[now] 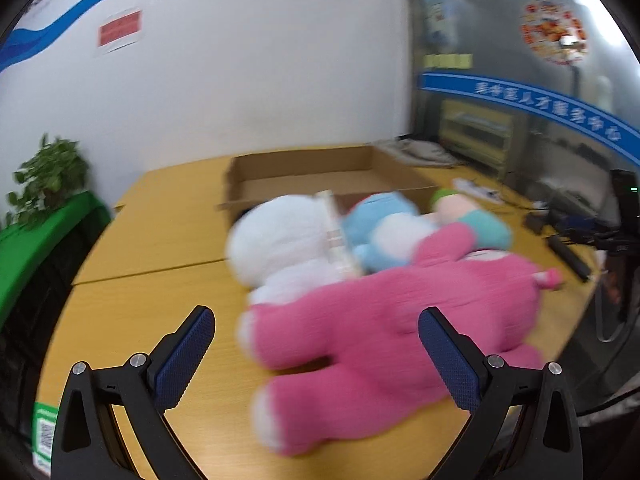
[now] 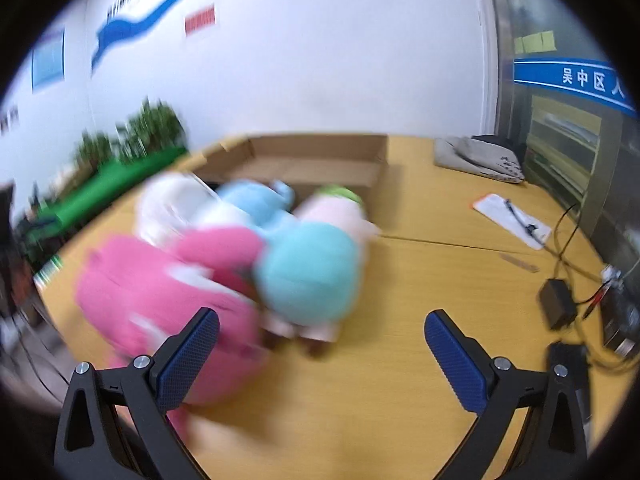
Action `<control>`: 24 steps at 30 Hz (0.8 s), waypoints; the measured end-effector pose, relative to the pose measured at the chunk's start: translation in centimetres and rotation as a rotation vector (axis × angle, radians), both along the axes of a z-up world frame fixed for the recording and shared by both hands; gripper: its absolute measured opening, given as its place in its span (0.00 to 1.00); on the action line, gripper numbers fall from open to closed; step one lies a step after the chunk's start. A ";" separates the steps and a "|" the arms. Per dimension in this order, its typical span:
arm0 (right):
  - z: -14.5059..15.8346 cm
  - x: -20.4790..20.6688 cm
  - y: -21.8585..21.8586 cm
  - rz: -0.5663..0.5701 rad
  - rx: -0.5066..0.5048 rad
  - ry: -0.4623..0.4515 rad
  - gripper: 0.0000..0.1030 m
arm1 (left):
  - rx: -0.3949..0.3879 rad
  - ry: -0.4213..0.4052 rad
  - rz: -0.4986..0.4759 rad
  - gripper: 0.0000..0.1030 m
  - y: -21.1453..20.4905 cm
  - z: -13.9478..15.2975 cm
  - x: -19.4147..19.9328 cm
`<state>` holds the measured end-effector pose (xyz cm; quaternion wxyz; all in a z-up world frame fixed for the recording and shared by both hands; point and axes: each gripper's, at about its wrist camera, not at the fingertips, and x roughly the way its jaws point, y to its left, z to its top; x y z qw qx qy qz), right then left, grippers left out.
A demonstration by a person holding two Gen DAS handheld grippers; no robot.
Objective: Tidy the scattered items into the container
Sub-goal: 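Move both tools toward the pink strawberry bear lying on the table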
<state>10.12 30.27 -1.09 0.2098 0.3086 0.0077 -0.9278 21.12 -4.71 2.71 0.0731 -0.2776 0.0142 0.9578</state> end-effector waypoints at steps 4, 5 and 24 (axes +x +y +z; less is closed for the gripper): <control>0.0 2.1 -4.3 -0.030 -0.021 -0.058 1.00 | 0.026 -0.038 -0.093 1.00 3.7 -0.1 -1.3; -0.3 2.3 -4.9 -0.042 -0.025 -0.079 1.00 | 0.021 -0.046 -0.096 1.00 4.5 -0.1 -1.3; -1.1 5.0 -9.2 -0.064 0.045 -0.072 1.00 | 0.284 -0.236 -0.044 1.00 2.6 -3.5 -3.4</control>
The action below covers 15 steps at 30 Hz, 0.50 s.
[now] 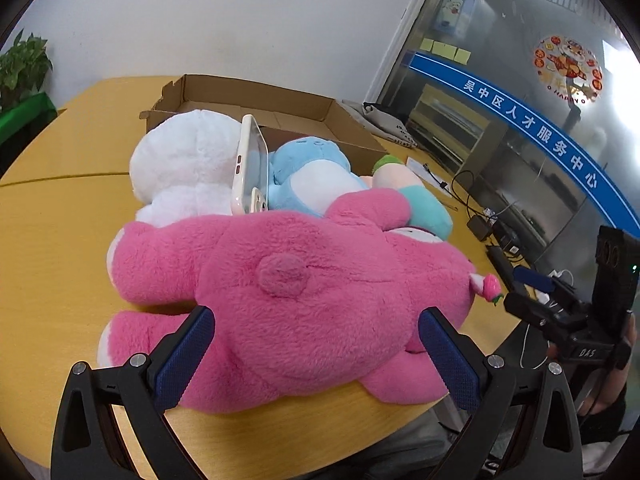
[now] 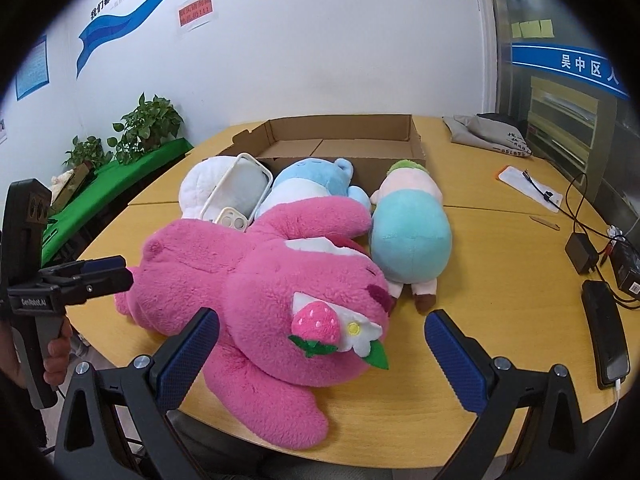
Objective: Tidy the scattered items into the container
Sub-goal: 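Move both tools toward the pink strawberry bear lying on the table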
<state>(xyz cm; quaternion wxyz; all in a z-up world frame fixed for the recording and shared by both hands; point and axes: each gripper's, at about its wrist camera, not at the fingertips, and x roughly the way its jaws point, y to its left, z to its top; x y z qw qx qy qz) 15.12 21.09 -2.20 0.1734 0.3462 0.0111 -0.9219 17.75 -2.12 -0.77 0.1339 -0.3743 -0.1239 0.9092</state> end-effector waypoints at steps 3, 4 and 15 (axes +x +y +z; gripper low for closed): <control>-0.5 -0.7 -0.2 -0.001 0.004 -0.021 1.00 | 0.020 -0.019 -0.021 1.00 0.0 -0.3 -0.8; -0.6 -1.0 -0.4 0.000 0.006 -0.026 1.00 | 0.021 -0.024 -0.026 1.00 0.0 -0.4 -1.1; -1.8 -3.6 -0.5 -0.021 0.010 -0.064 1.00 | 0.018 -0.040 -0.041 1.00 -0.5 -1.1 -2.9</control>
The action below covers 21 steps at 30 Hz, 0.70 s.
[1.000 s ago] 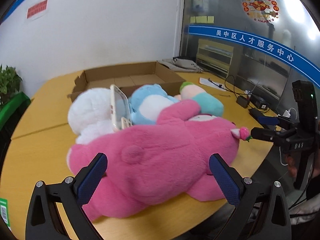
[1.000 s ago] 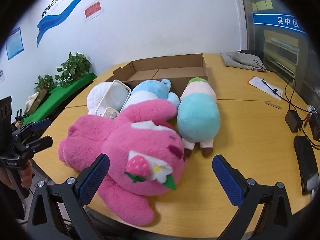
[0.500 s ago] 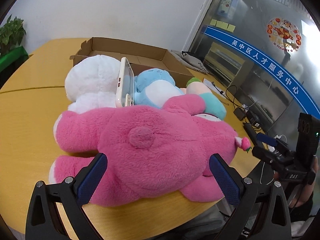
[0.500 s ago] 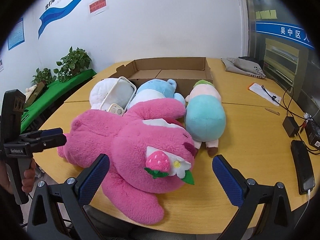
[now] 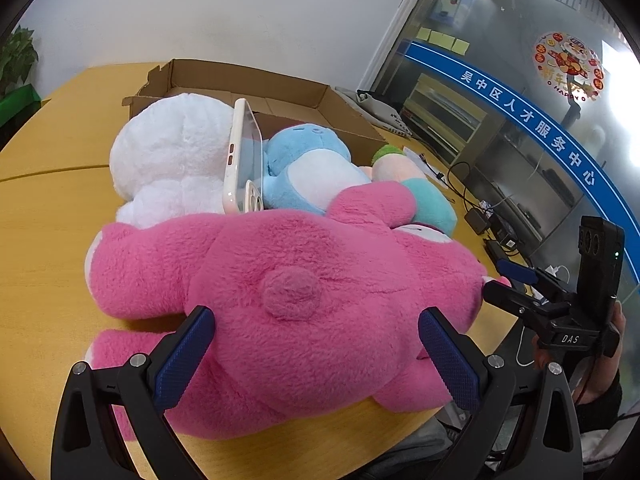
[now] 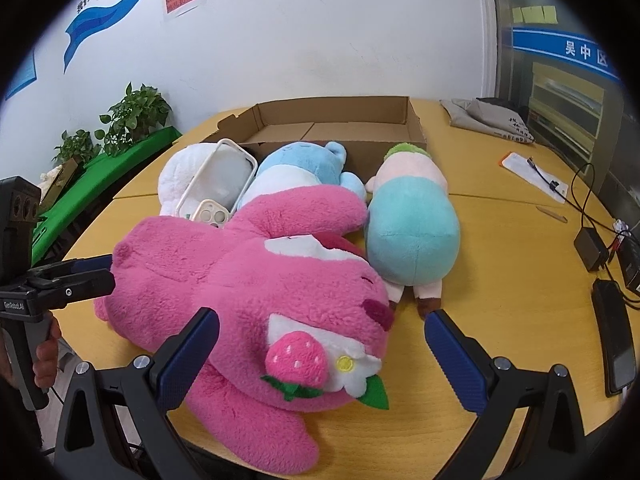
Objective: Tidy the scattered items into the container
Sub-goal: 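Move both tools toward the pink strawberry bear lying on the table, then close the left gripper on the pink strawberry bear's body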
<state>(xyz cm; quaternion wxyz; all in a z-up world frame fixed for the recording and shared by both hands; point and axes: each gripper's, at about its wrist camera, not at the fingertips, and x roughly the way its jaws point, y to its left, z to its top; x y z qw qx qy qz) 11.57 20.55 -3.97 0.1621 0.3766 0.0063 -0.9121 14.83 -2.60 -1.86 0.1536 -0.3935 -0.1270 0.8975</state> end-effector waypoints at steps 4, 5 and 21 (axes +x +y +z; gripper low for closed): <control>-0.6 -0.8 -0.1 0.011 -0.003 -0.019 1.00 | 0.006 -0.008 -0.008 1.00 -0.1 -0.3 -0.6; -0.7 -0.9 -0.2 0.013 -0.001 -0.021 1.00 | 0.007 -0.011 -0.009 1.00 -0.1 -0.3 -0.8; -4.6 -3.9 0.4 0.084 -0.127 -0.093 0.99 | 0.005 -0.106 -0.021 1.00 -0.7 -2.9 -2.8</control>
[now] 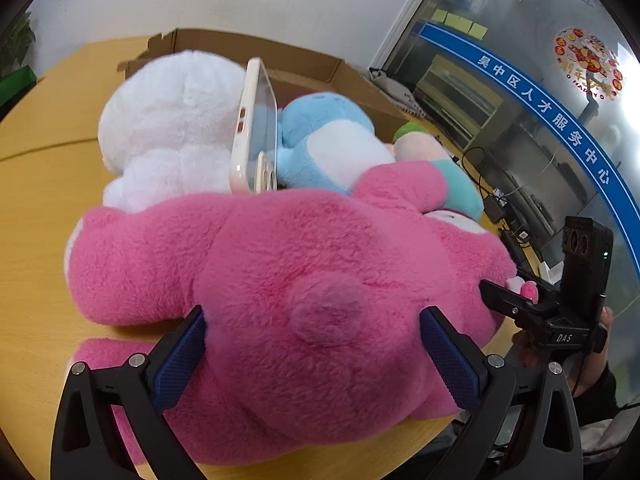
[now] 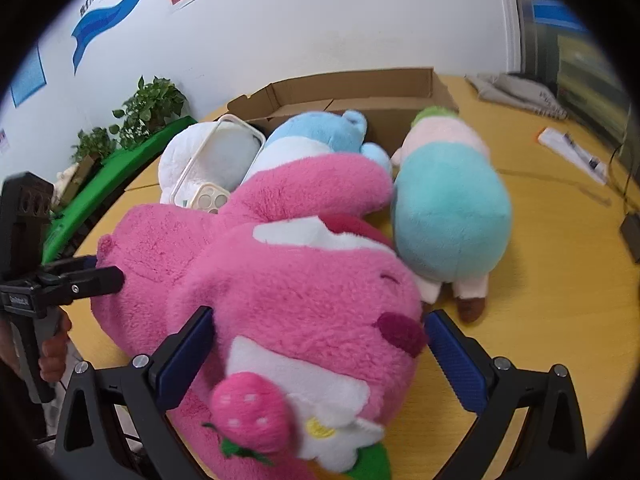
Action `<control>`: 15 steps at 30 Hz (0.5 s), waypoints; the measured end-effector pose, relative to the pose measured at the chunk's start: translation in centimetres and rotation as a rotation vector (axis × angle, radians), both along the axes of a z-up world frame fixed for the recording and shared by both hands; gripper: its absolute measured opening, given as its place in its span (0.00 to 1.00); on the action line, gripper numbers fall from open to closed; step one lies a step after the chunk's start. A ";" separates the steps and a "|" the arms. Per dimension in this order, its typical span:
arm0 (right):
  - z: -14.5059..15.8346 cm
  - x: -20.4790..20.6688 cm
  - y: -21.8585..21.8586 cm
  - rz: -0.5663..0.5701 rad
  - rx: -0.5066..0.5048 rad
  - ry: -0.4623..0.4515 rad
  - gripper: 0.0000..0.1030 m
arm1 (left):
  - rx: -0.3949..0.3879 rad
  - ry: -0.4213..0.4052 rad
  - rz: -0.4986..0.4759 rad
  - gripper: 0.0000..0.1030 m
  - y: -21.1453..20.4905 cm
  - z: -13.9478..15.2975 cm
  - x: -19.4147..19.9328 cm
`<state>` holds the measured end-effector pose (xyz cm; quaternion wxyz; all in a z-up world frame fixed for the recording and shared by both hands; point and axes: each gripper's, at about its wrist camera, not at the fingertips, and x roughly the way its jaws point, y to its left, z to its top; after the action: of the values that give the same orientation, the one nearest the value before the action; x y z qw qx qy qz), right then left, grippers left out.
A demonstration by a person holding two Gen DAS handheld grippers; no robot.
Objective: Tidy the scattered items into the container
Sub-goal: 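Close the left gripper on the pink strawberry bear's body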
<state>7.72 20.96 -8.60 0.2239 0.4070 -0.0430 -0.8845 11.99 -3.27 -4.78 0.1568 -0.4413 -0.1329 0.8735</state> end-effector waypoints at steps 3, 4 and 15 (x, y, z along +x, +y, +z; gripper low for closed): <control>-1.2 -0.2 0.6 0.014 -0.067 -0.010 1.00 | 0.014 -0.005 -0.015 0.97 -0.2 -0.1 -0.2; -1.3 -0.2 0.6 0.018 -0.076 -0.009 1.00 | 0.017 -0.004 -0.020 0.96 -0.3 -0.1 -0.1; 0.4 2.4 -0.9 0.094 -0.023 0.138 0.77 | -0.029 0.014 -0.035 0.65 -0.2 0.8 1.2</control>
<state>10.15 20.11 -8.25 0.2724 0.3438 -0.0185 -0.8985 13.18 -3.50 -4.00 0.1662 -0.4397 -0.1113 0.8756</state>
